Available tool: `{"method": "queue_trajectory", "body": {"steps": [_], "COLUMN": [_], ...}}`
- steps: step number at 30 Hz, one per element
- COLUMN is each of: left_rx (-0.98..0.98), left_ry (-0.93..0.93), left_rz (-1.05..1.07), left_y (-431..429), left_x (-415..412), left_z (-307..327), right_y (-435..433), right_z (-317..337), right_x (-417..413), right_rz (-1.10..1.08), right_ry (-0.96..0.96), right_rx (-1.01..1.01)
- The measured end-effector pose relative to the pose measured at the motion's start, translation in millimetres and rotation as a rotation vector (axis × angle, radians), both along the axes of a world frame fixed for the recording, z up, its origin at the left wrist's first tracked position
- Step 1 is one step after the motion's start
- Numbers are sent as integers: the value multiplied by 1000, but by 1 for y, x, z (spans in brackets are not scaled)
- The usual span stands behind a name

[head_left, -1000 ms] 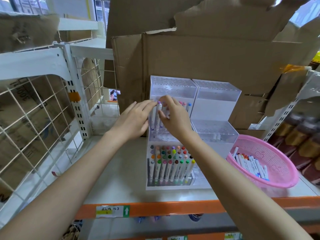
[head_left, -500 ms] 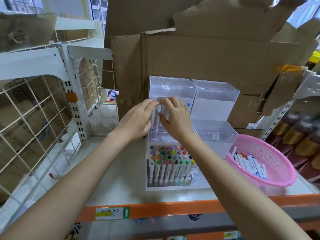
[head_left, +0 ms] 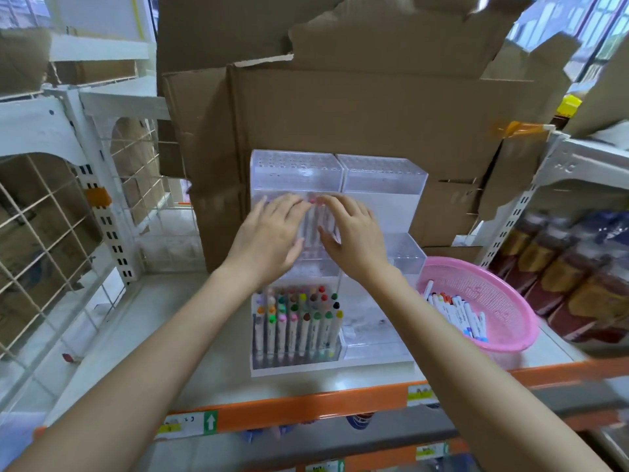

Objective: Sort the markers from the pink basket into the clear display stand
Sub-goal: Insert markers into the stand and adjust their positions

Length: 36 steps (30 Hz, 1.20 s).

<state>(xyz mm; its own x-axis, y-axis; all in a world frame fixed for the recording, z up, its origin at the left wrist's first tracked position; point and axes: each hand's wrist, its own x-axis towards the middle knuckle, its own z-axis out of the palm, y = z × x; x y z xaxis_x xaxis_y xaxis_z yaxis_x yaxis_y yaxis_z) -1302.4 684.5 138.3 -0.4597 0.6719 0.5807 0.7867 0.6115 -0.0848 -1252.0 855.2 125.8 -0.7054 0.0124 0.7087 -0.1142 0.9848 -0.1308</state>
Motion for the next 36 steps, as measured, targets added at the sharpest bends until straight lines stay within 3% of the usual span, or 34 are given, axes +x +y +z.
{"method": "queue_trajectory", "body": {"steps": [17,22,36], "left_rx": [-87,-307,-503], "left_ry": [-147,-243,-586], "left_rz": [-292,-159,41], "left_y": [251,296,330], "left_x": [132,136,109], "left_z": [-66,-98,-128], "right_y": [227,263,285], "right_z": [-78,-102,-117], "right_x": [147,159,123], "right_rz": [-252,-297,-387], "right_ry": [-304,-482,-853], "right_rx": [-122,-160,-239]}}
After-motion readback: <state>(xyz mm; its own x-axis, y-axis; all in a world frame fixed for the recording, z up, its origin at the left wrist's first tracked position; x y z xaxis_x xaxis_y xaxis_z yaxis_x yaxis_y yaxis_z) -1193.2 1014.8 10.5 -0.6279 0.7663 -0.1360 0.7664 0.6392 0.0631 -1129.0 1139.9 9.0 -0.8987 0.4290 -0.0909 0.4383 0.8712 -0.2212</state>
